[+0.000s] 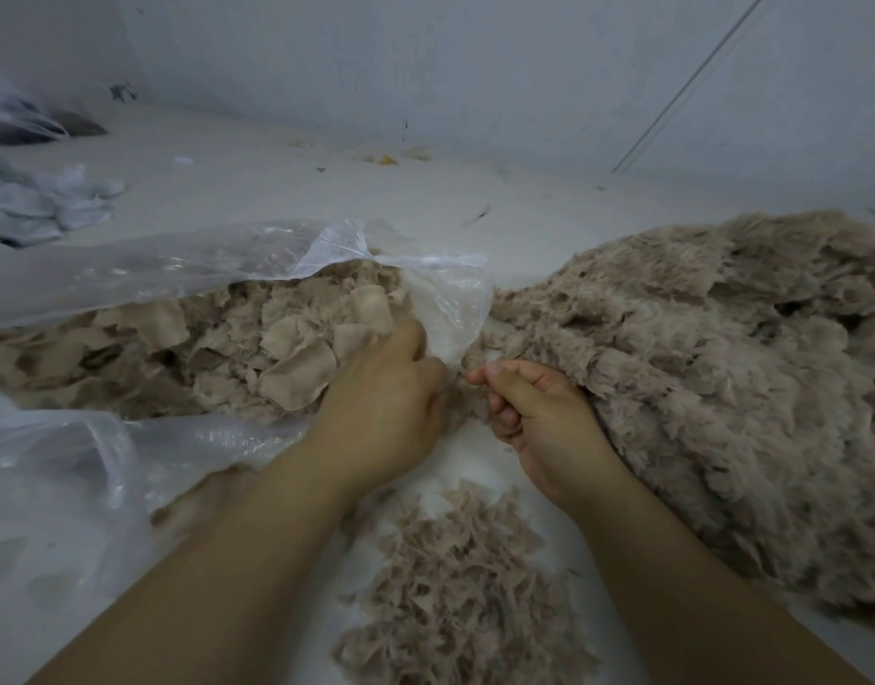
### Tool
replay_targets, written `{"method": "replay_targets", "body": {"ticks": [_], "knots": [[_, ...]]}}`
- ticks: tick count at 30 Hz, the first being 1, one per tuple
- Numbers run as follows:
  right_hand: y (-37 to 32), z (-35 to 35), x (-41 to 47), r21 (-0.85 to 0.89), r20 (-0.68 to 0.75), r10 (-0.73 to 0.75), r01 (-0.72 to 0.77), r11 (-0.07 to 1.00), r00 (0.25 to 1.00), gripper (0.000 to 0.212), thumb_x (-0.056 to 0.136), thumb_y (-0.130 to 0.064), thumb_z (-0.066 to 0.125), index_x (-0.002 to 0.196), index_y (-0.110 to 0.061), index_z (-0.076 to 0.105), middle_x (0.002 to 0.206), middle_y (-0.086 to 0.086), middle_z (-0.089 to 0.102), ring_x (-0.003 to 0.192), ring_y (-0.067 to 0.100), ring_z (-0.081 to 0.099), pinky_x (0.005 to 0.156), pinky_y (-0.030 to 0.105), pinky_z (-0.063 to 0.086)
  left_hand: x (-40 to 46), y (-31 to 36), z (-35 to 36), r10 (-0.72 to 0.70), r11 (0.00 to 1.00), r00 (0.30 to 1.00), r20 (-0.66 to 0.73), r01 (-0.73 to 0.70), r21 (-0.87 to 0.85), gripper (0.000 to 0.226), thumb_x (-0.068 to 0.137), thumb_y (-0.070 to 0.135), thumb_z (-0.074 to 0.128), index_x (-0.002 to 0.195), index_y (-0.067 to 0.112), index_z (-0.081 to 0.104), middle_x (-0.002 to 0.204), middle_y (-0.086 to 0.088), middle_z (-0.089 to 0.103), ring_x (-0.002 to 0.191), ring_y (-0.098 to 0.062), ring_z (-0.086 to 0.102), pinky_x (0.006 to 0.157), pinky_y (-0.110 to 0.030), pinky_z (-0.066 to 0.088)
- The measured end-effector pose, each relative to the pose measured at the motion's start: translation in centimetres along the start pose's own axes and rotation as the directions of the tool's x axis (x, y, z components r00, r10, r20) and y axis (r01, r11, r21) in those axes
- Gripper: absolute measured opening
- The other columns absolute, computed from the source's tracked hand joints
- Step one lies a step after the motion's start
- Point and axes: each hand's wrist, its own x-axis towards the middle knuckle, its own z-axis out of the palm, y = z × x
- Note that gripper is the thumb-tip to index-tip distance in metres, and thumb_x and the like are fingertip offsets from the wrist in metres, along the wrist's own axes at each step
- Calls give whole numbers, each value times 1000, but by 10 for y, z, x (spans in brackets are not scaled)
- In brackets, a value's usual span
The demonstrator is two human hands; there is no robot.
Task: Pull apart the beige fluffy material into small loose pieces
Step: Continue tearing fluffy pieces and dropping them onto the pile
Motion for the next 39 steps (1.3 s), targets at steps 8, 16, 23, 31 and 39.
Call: {"method": "replay_targets", "body": {"ticks": [8,16,23,31,39], "knots": [[1,-1,1,-21,-3,-9,9,1000,1000,35,100,-19,53,74,-21,77,58,-5,49,49,5,35,46,15,33,-2,13,12,-45,999,992,119,42,27,26,94,29,53,81,10,66,84,-1,35,72,-18,39,59,-36,41],[-3,0,0,-79,57,-31,35,996,998,45,85,-50,58,64,-12,70,50,1,46,41,7,32,40,17,28,-2,26,-3,-155,964,961,-231,96,-248,17,85,8,66,71,6,55,80,-4,48,59,-21,46,47,-42,44],[-3,0,-1,-70,104,-51,59,996,993,41,99,-30,53,60,-21,63,54,-4,43,49,7,31,47,20,30,-4,28,2,108,935,977,-181,-162,-315,12,90,13,60,85,6,68,85,-5,56,74,-19,53,62,-39,48],[-5,0,0,26,52,-20,18,999,998,43,98,-6,49,58,-19,61,52,-6,46,45,4,33,45,16,32,-1,32,-3,-486,666,868,-104,290,-688,18,86,31,71,87,19,58,82,2,56,69,-4,51,60,-14,41],[-1,-4,1,-26,67,-30,32,999,997,11,76,-18,57,68,-15,64,52,-8,46,44,2,35,48,19,33,0,30,-3,-541,136,790,290,422,-896,12,86,8,71,96,5,63,69,-12,61,49,-14,53,44,-26,43]]}}
